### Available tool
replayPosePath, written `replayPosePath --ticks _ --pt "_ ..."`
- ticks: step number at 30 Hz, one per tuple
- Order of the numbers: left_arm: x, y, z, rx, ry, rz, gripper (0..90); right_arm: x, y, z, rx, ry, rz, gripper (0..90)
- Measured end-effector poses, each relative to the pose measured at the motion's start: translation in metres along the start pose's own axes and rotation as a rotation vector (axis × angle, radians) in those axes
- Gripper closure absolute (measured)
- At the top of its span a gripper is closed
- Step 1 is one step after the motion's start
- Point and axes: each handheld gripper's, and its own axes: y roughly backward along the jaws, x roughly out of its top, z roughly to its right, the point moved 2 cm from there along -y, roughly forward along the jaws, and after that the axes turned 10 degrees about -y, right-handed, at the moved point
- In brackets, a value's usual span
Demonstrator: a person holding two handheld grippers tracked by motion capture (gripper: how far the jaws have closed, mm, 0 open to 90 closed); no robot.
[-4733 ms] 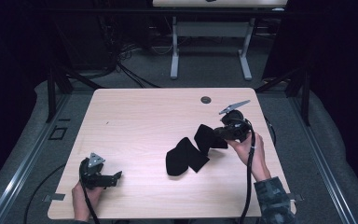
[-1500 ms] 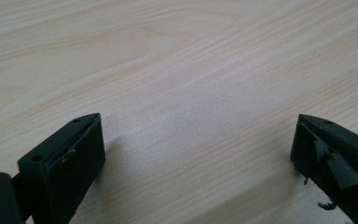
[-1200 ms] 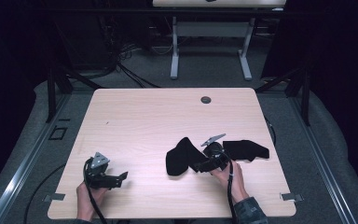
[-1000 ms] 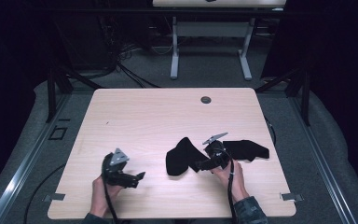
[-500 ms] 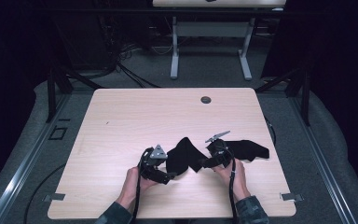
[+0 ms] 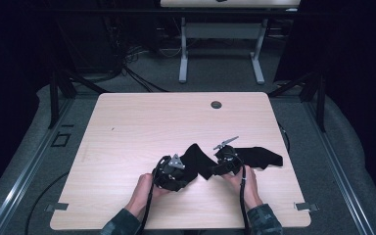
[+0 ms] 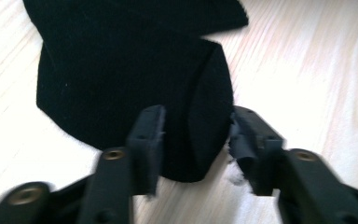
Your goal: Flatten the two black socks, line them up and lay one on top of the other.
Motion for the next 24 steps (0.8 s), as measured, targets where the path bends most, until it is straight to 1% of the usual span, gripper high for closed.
replayPosePath --ticks 2,3,5,7,8,10,11,12,13,15,16,17,18,19,20,22,24 --pt "0.0 0.0 -0.001 0.009 0.0 0.0 64.8 0.0 0.0 -0.001 0.007 0.003 0.002 50.4" --pt "0.0 0.0 -0.001 0.007 0.0 0.002 67.0 0.0 0.0 -0.002 0.002 0.007 0.003 51.8" --pt "-0.001 0.0 -0.001 0.01 -0.004 -0.003 72.0 -0.001 0.0 -0.003 0.007 0.008 0.006 56.7" --pt "-0.001 0.0 -0.001 0.013 -0.003 0.0 78.4 -0.001 0.0 -0.004 0.018 0.018 -0.003 61.1" --pt "-0.001 0.001 -0.001 0.018 -0.005 0.0 81.1 -0.002 0.0 -0.004 0.022 0.014 0.004 63.8" --pt "-0.003 0.0 -0.001 0.015 0.004 0.019 83.2 -0.002 -0.001 -0.005 0.043 0.002 0.013 69.5" --pt "-0.004 0.0 -0.001 0.015 0.019 0.033 83.9 -0.003 -0.001 -0.004 0.051 0.003 0.013 72.7" --pt "-0.005 0.002 -0.002 0.015 0.017 0.036 84.3 -0.003 0.0 -0.004 0.063 0.002 0.007 74.3" --pt "-0.005 0.003 -0.002 0.03 0.021 0.048 84.7 -0.004 0.0 -0.004 0.063 0.007 0.001 75.5" --pt "-0.006 0.009 -0.003 0.042 0.033 0.081 85.0 -0.005 0.001 -0.004 0.077 0.0 0.012 76.9" --pt "-0.006 0.014 -0.005 0.052 0.041 0.1 85.2 -0.006 0.0 -0.004 0.077 -0.01 0.028 77.2" --pt "-0.006 0.02 -0.007 0.06 0.053 0.123 85.2 -0.006 0.002 -0.003 0.063 0.001 0.022 77.5" --pt "-0.006 0.027 -0.009 0.069 0.063 0.147 85.3 -0.006 0.004 -0.003 0.063 0.004 0.031 77.6" --pt "-0.006 0.033 -0.012 0.079 0.078 0.176 85.3 -0.006 0.006 -0.002 0.055 0.001 0.04 77.7" --pt "-0.005 0.04 -0.015 0.092 0.096 0.201 85.4 -0.006 0.009 -0.001 0.059 -0.004 0.047 77.7" --pt "-0.005 0.054 -0.022 0.123 0.122 0.236 85.4 -0.006 0.016 0.002 0.055 -0.005 0.07 77.8" --pt "-0.007 0.067 -0.028 0.145 0.159 0.275 85.5 -0.005 0.024 0.003 0.047 0.0 0.085 77.9"
